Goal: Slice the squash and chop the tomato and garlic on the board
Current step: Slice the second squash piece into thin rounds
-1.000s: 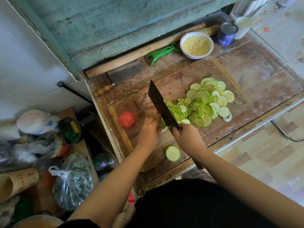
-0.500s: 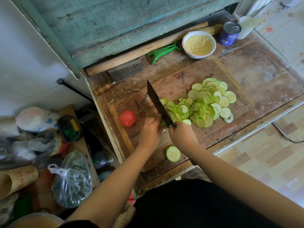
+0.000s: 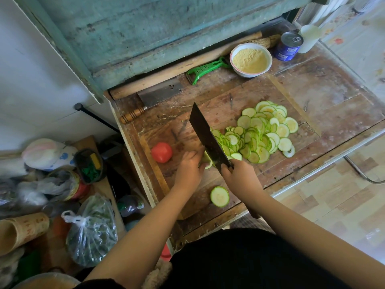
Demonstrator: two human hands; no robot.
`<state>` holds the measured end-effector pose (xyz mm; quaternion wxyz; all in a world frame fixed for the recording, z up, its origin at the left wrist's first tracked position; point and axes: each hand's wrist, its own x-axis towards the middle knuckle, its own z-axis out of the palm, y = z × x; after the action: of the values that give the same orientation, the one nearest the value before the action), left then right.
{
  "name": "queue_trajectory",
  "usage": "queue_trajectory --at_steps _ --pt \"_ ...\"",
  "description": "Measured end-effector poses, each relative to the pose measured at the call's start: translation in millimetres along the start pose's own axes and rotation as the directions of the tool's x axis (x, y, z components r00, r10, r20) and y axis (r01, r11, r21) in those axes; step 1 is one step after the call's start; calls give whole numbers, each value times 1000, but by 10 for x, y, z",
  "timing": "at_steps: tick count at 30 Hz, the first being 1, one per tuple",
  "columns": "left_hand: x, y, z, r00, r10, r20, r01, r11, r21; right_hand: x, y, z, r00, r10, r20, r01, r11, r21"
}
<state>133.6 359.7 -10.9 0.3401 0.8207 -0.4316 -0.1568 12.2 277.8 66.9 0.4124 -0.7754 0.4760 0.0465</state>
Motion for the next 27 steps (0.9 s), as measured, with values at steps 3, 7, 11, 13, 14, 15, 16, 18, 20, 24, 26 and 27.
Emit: queue_trajectory --at_steps 3,7,11,13,14,15,16,18,20,24,26,27 --pt "1 -17 1 1000 -6 -1 6 1000 7 -17 3 9 1000 5 14 -5 1000 -3" --pt "-4 -8 6 1000 -23 -8 23 1000 0 -33 13 18 1000 7 18 -7 1000 4" --pt "-2 -6 13 999 -28 -17 27 1000 -4 -29 14 25 1000 10 22 -10 1000 -9" --pt "2 -12 27 1000 -21 -22 21 1000 -3 -18 7 47 999 21 28 -20 1000 -18" --pt "3 -15 32 999 -23 -24 23 1000 -1 -13 5 63 999 26 30 -25 999 -23" --pt "7 -20 32 999 -25 -23 25 1000 2 -3 3 82 999 35 30 -34 999 -27" --pt "7 -17 35 999 -26 -19 26 1000 1 13 3 99 999 42 29 -41 999 -33" --pt "6 4 35 1000 -26 -12 26 1000 -9 68 -12 143 998 56 27 -55 997 -48" --pt "4 1 38 999 -33 -12 33 999 -5 156 -66 195 997 71 42 -68 996 -66" --pt "25 -3 29 998 -50 -27 50 999 1 252 -108 229 996 77 44 -74 995 -65" --pt "18 5 12 998 -60 -21 59 998 -16 223 -83 196 997 65 39 -64 997 -33" --pt "17 19 11 998 -62 -17 61 998 -20 209 -65 171 998 58 33 -57 998 -18"
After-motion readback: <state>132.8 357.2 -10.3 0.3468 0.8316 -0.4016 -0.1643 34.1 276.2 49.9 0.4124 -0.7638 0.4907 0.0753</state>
